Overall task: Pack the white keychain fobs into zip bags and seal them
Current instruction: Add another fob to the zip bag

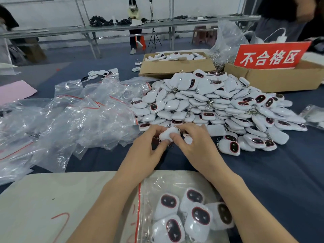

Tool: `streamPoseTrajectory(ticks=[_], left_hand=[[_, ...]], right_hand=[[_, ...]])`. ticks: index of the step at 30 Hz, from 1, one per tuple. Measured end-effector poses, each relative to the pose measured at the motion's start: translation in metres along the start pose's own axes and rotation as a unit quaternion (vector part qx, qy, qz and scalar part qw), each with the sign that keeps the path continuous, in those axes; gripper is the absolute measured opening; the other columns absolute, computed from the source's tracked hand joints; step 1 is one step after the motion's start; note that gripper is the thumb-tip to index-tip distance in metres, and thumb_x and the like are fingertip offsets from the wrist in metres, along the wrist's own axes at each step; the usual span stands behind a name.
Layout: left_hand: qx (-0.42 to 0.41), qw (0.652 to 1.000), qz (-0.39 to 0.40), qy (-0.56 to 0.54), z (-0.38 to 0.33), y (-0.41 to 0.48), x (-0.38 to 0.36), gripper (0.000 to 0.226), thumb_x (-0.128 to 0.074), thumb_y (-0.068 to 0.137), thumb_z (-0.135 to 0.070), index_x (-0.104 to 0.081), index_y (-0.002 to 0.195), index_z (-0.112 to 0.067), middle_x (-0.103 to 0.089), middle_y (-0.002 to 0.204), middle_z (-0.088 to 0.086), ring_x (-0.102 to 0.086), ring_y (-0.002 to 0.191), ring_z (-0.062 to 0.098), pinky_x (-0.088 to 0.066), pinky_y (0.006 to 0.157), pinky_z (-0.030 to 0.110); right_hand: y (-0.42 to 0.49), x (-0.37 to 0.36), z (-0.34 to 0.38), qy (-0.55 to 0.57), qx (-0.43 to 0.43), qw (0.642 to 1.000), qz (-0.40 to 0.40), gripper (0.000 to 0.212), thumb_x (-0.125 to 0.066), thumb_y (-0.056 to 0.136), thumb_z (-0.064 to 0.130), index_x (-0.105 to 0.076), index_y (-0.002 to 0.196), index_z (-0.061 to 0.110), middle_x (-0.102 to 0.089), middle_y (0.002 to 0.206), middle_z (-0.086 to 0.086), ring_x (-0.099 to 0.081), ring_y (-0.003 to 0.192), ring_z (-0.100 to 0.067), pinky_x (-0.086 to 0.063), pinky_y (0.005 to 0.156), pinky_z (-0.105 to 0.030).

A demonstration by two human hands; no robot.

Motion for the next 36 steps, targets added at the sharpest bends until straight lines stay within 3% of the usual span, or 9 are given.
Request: streamPoseTrajectory(ticks=[4,8,12,14,19,22,26,29,36], left_hand=[[0.007,0.999,-0.017,-0.045,-0.001,0.0,0.0,0.024,-0.063,0.099,-0.032,-0.058,0.118,-0.045,-0.065,0.1,-0.028,-0.061,0.091,-0.004,-0.042,0.076,0.008],[-0.002,0.992,-0.098,-0.082,-0.002,0.001,0.006,0.035,-0.063,0.097,-0.01,-0.061,0.104,-0.044,-0.064,0.111,-0.014,-0.062,0.1,0.003,-0.046,0.085,0.013],[0.0,0.991,-0.092,-0.1,-0.002,0.0,0.008,0.037,-0.059,0.095,-0.002,-0.065,0.101,-0.037,-0.069,0.104,-0.016,-0.065,0.095,0.004,-0.047,0.08,0.014],[-0.006,0.99,-0.094,-0.104,-0.005,0.0,0.007,0.036,-0.058,0.098,-0.003,-0.066,0.106,-0.038,-0.069,0.101,-0.02,-0.065,0.092,0.001,-0.047,0.078,0.011],[0.039,0.977,-0.049,-0.205,-0.006,0.004,0.006,0.02,-0.054,0.099,-0.035,-0.07,0.109,-0.043,-0.069,0.082,-0.016,-0.061,0.075,0.006,-0.051,0.076,0.021],[0.035,0.983,-0.016,-0.178,-0.004,0.007,0.004,0.018,-0.057,0.102,-0.036,-0.071,0.111,-0.041,-0.074,0.097,-0.013,-0.066,0.087,0.014,-0.054,0.085,0.031],[0.026,0.984,-0.013,-0.176,-0.004,0.007,0.003,0.021,-0.057,0.103,-0.032,-0.07,0.114,-0.044,-0.073,0.101,-0.013,-0.063,0.083,0.002,-0.053,0.078,0.02],[0.021,0.986,-0.005,-0.165,-0.004,0.007,0.003,0.021,-0.056,0.103,-0.035,-0.069,0.114,-0.047,-0.074,0.104,-0.012,-0.065,0.091,0.014,-0.053,0.081,0.029],[0.011,0.984,-0.002,-0.177,-0.004,0.009,0.005,0.021,-0.058,0.101,-0.033,-0.072,0.114,-0.044,-0.073,0.099,-0.02,-0.059,0.078,-0.008,-0.042,0.072,0.006]], right_hand=[[-0.001,0.004,0.006,0.168,-0.039,0.985,0.004,0.01,-0.067,0.094,0.033,-0.068,0.093,0.043,-0.071,0.09,0.026,-0.064,0.09,0.006,-0.042,0.079,-0.006],[-0.003,0.002,0.012,0.256,-0.055,0.962,0.081,0.027,-0.064,0.093,0.01,-0.073,0.102,0.034,-0.075,0.093,0.005,-0.067,0.082,-0.021,-0.05,0.073,-0.031],[-0.003,0.0,0.015,0.316,-0.074,0.939,0.113,0.017,-0.06,0.099,0.017,-0.076,0.1,0.022,-0.075,0.088,0.011,-0.067,0.075,-0.003,-0.05,0.074,-0.013],[0.0,-0.001,0.014,0.334,-0.09,0.935,0.082,0.008,-0.066,0.095,0.016,-0.07,0.102,0.016,-0.074,0.088,0.009,-0.068,0.069,-0.006,-0.055,0.072,-0.02],[0.003,-0.005,0.012,0.376,-0.104,0.92,0.043,0.025,-0.071,0.09,0.006,-0.059,0.109,0.018,-0.069,0.084,0.008,-0.07,0.077,-0.009,-0.061,0.074,-0.03],[0.003,-0.006,0.011,0.37,-0.092,0.923,0.047,0.026,-0.07,0.091,0.009,-0.065,0.111,0.025,-0.072,0.092,0.009,-0.071,0.086,-0.01,-0.06,0.075,-0.025],[0.003,-0.004,0.01,0.375,-0.105,0.92,0.032,0.016,-0.068,0.093,0.014,-0.072,0.105,0.024,-0.075,0.096,0.005,-0.07,0.089,-0.008,-0.059,0.075,-0.023],[0.004,-0.003,0.008,0.372,-0.113,0.921,0.03,0.016,-0.067,0.094,0.011,-0.071,0.105,0.021,-0.075,0.095,0.003,-0.07,0.09,-0.008,-0.06,0.076,-0.024],[0.006,-0.003,0.008,0.382,-0.115,0.916,0.034,0.016,-0.068,0.093,0.009,-0.072,0.102,0.022,-0.077,0.094,0.003,-0.07,0.086,-0.004,-0.059,0.074,-0.021]])
Point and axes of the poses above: each hand's wrist, its own y-axis towards the middle knuckle, its own x-axis out of the back of the hand, z = x × y, the point moved 2 cm from there along y, towards the middle knuckle
